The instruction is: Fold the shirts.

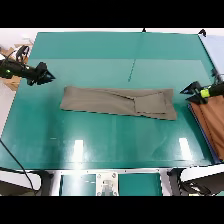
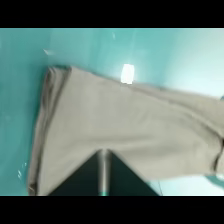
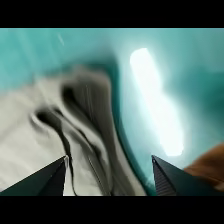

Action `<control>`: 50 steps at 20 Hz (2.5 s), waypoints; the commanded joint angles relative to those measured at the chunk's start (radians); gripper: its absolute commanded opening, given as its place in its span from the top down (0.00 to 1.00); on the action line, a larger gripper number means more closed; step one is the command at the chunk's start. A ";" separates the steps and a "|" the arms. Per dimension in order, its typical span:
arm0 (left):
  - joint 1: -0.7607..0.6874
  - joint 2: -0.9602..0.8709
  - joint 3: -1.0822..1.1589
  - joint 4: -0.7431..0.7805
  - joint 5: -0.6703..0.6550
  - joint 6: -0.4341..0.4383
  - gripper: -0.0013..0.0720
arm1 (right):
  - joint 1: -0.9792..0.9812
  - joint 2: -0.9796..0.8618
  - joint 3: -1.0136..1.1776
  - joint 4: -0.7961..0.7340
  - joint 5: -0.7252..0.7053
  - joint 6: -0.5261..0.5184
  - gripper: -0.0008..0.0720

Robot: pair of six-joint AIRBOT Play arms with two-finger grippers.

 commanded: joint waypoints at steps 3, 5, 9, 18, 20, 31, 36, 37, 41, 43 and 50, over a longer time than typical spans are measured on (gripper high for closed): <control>-0.044 -0.001 0.014 -0.013 -0.036 0.014 0.93 | 0.011 -0.136 -0.056 0.186 0.054 -0.227 0.15; -0.069 -0.001 0.014 -0.015 -0.029 0.015 0.93 | 0.041 -0.171 -0.055 0.193 0.055 -0.251 0.15; -0.149 -0.001 0.014 -0.079 -0.002 0.055 0.93 | 0.110 -0.194 -0.043 0.193 0.056 -0.269 0.15; -0.589 -0.070 0.006 -0.087 0.410 0.193 0.94 | 0.165 -0.155 0.183 0.183 0.226 -0.182 0.96; -0.704 -0.132 0.008 -0.087 0.555 0.195 0.94 | 0.190 -0.090 0.256 0.187 0.286 -0.156 0.96; -0.892 -0.411 0.124 -0.212 0.660 0.175 0.94 | 0.404 0.137 0.581 0.206 0.455 -0.003 0.96; -0.848 -0.412 0.181 -0.204 0.496 0.175 0.94 | 0.446 0.134 0.571 0.185 0.429 0.016 0.96; -0.815 -0.402 0.201 -0.203 0.423 0.174 0.95 | 0.445 0.134 0.571 0.185 0.429 0.029 0.96; -0.625 -0.315 0.340 0.021 0.036 0.101 0.95 | 0.488 0.133 0.568 0.187 0.366 0.063 0.96; -0.533 -0.232 0.390 0.309 -0.121 0.047 0.95 | 0.569 0.117 0.567 0.187 0.306 0.089 0.96; -0.279 -0.036 0.399 0.756 -0.276 0.026 0.94 | 1.041 -0.128 0.565 0.190 -0.171 0.092 0.96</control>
